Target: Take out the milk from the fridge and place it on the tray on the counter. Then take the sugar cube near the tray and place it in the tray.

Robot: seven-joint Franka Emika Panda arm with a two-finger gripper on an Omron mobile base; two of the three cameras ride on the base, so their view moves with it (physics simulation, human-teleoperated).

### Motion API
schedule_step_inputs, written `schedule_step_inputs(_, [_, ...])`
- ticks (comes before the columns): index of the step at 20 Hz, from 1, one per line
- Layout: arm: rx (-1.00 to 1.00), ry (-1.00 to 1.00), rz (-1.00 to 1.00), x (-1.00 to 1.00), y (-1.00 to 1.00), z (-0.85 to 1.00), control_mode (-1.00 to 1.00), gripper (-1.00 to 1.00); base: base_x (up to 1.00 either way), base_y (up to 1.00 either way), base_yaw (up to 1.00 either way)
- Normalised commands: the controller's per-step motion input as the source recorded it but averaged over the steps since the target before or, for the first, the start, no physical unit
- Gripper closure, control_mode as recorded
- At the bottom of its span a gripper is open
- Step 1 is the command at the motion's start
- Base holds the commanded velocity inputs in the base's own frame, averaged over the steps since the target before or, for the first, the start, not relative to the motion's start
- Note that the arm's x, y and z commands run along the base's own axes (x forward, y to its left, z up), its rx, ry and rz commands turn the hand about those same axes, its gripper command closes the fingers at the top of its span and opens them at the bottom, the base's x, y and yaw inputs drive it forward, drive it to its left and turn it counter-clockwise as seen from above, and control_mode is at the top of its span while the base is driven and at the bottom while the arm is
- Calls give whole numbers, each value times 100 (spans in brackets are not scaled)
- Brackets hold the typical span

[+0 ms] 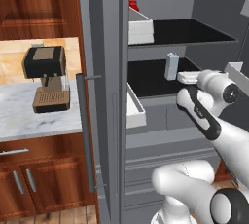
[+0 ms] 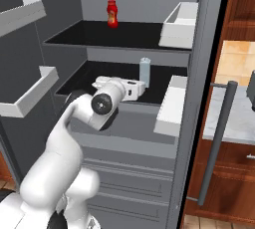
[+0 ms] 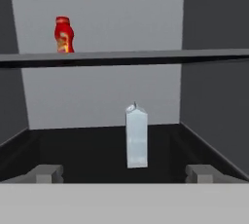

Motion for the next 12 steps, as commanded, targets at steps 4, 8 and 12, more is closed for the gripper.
schedule_step_inputs(4, [0, 0, 0, 47, 0, 0, -100, -100, 0, 0, 0])
schedule_step_inputs(8, [0, 0, 0, 36, 0, 0, -100, -100, 0, 0, 0])
schedule_step_inputs(12, [0, 0, 0, 28, 0, -3, -100, -100, 0, 0, 0])
